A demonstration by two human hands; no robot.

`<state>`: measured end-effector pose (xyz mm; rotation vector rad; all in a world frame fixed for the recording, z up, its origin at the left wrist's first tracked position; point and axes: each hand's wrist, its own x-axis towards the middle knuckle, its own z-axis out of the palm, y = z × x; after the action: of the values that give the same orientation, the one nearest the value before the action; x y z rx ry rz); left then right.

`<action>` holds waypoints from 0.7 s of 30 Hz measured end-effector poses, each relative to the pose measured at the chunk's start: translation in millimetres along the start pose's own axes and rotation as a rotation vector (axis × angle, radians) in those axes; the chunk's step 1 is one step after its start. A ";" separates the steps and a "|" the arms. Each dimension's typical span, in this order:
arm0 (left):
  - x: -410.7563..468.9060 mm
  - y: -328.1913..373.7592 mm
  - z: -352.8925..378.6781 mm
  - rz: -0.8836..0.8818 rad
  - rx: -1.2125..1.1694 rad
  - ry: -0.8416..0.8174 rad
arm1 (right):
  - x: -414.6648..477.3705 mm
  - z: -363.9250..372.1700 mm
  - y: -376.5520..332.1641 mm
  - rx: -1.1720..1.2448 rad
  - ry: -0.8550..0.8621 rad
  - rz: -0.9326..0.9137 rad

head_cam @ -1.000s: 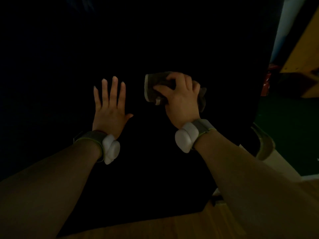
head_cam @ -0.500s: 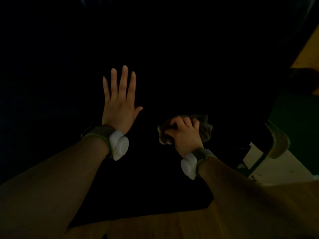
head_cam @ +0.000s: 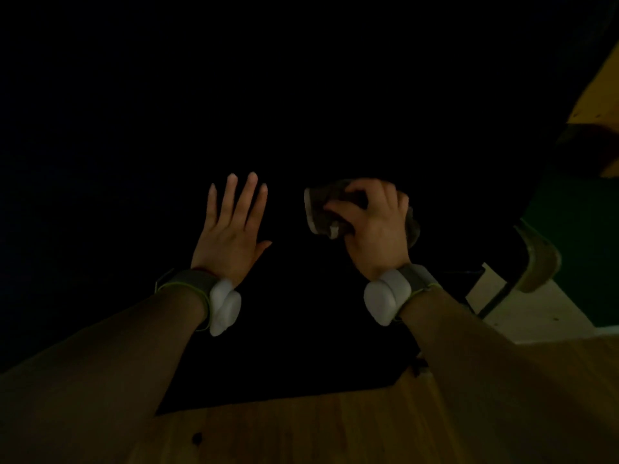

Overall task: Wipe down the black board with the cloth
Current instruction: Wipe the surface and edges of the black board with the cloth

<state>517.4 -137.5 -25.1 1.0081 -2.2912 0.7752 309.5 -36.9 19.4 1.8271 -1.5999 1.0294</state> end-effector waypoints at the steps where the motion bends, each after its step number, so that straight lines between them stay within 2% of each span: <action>1: 0.1 -0.4 2.5 -0.008 0.007 0.010 | 7.2 -0.3 -2.7 -0.006 0.063 0.012; 3: 0.9 -1.5 8.3 -0.012 0.019 0.022 | 15.1 4.4 -5.0 -0.029 0.111 0.024; 7: 1.2 -3.2 18.3 -0.016 -0.001 0.048 | 4.5 22.7 -6.9 -0.051 -0.041 0.069; 16: 4.1 -3.3 21.3 -0.027 0.019 0.076 | -19.4 52.6 5.0 -0.082 -0.023 0.032; 21: 4.3 -1.7 22.1 -0.030 0.041 0.076 | -52.0 68.5 6.2 -0.102 -0.168 0.040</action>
<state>511.2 -155.4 -37.4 1.0117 -2.1995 0.8373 316.8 -60.2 -63.3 1.8605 -1.7595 0.8131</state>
